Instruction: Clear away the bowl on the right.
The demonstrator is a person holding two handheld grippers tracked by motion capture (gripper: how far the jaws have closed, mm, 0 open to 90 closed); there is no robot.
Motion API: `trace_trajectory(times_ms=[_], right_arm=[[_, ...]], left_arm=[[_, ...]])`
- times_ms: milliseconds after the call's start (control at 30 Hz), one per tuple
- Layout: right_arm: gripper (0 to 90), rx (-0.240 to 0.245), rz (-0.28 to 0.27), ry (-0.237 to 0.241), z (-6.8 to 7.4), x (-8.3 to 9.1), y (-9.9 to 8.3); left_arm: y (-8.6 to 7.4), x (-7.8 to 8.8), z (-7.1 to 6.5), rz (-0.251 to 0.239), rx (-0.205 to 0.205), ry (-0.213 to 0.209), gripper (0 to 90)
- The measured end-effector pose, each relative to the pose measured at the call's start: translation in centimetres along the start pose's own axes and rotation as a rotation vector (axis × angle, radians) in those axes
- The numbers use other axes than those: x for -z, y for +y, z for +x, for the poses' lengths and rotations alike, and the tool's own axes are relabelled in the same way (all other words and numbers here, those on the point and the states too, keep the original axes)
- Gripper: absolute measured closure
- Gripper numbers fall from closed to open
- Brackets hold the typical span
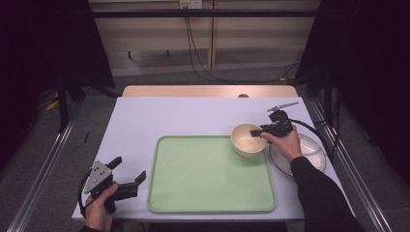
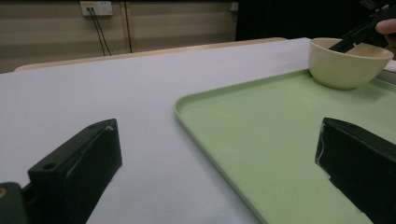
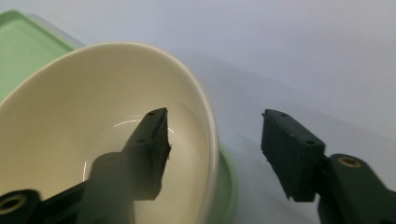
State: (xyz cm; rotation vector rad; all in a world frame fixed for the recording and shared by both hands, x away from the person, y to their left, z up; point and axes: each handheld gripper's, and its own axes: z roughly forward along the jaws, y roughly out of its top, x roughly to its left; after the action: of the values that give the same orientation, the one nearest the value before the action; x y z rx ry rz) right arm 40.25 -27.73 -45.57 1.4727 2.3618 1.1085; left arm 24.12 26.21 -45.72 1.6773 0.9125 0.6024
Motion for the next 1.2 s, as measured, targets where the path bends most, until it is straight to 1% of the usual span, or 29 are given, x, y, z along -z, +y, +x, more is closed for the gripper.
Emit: trace_trajectory(times_ms=[33,67,100,167,200,233,300,367,400,433,467,500,567,633,667,700,767,800,833,867,900,933,967,1033,1100,1200], right_arm=[[38.1,0.010,-0.010,-0.012,0.0,0.0,0.0],[35.2,-0.001,-0.013,-0.009,0.0,0.0,0.0],[31.6,0.011,-0.031,-0.006,-0.1,0.0,0.0],[24.1,-0.009,-0.033,-0.020,0.0,0.1,0.1],[20.5,-0.011,-0.040,-0.017,-0.1,0.1,0.1],[16.9,-0.014,-0.044,-0.025,-0.1,0.1,0.1],[11.4,-0.031,-0.049,-0.027,-0.1,0.1,0.2],[2.7,-0.016,-0.055,-0.020,-0.1,0.2,0.2],[1.7,-0.015,-0.057,-0.013,-0.1,0.2,0.2],[3.3,-0.011,-0.069,-0.013,-0.1,0.2,0.2],[3.5,-0.021,-0.088,-0.021,-0.1,0.4,0.2],[2.1,-0.019,-0.098,-0.019,-0.1,0.4,0.2],[2.2,-0.016,-0.108,-0.008,-0.1,0.6,0.2],[2.3,0.000,-0.118,0.000,-0.1,0.7,0.2],[2.2,-0.005,-0.123,-0.001,-0.1,0.8,0.2],[2.4,-0.014,-0.130,-0.018,0.0,0.9,0.2],[3.5,0.017,-0.155,-0.051,0.1,0.9,0.1],[3.5,0.022,-0.158,-0.059,0.2,1.0,0.0],[3.5,0.015,-0.169,-0.091,0.2,1.0,-0.1],[3.5,0.016,-0.182,-0.102,0.2,1.1,-0.1],[3.5,0.010,-0.200,-0.125,0.3,1.3,-0.1],[3.6,0.009,-0.213,-0.133,0.3,1.4,-0.1],[4.1,0.012,-0.224,-0.130,0.3,1.6,-0.1],[4.2,0.012,-0.233,-0.132,0.3,1.8,-0.2],[4.2,0.022,-0.257,-0.148,0.4,2.1,-0.3],[4.7,0.030,-0.258,-0.151,0.4,2.5,-0.6]], left_arm=[[0.0,0.0,0.0,0.000,0.001,-0.003,0.5],[0.0,0.0,0.0,0.002,0.000,-0.004,0.5],[0.0,0.0,0.0,0.002,-0.001,-0.003,0.4],[0.0,0.0,0.0,0.002,0.000,-0.003,0.4],[0.0,0.0,0.0,0.002,-0.001,0.005,0.4],[0.0,0.0,0.0,0.002,0.000,-0.003,0.4],[0.0,0.0,0.0,-0.001,0.000,-0.008,0.4],[0.0,0.0,0.0,0.002,0.000,-0.003,0.5],[0.0,0.0,0.0,0.002,0.000,-0.003,0.4],[0.0,0.0,0.0,0.000,0.001,-0.007,0.5],[0.0,0.0,0.0,0.003,0.000,-0.001,0.5],[0.0,0.0,0.0,0.003,-0.001,0.000,0.4],[0.0,0.0,0.0,0.001,0.001,0.001,0.4],[0.0,0.0,0.0,0.003,0.000,-0.001,0.5],[0.0,0.0,0.0,0.001,-0.001,0.002,0.5],[0.0,0.0,0.0,0.001,-0.001,-0.001,0.5],[0.0,0.0,0.0,0.001,0.001,0.001,0.5],[0.0,0.0,0.0,0.000,0.000,-0.001,0.5],[0.0,0.0,0.0,0.000,-0.001,-0.003,0.4],[0.0,0.0,0.0,0.000,-0.001,-0.003,0.5],[0.0,0.0,0.0,0.002,0.000,0.002,0.5],[0.0,0.0,0.0,-0.001,0.001,-0.001,0.5],[0.0,0.0,0.0,-0.001,0.000,-0.002,0.5],[0.0,0.0,0.0,-0.001,-0.001,-0.001,0.5],[0.0,0.0,0.0,0.001,0.001,0.003,0.5],[0.0,0.0,0.0,0.001,0.000,0.003,0.5]])
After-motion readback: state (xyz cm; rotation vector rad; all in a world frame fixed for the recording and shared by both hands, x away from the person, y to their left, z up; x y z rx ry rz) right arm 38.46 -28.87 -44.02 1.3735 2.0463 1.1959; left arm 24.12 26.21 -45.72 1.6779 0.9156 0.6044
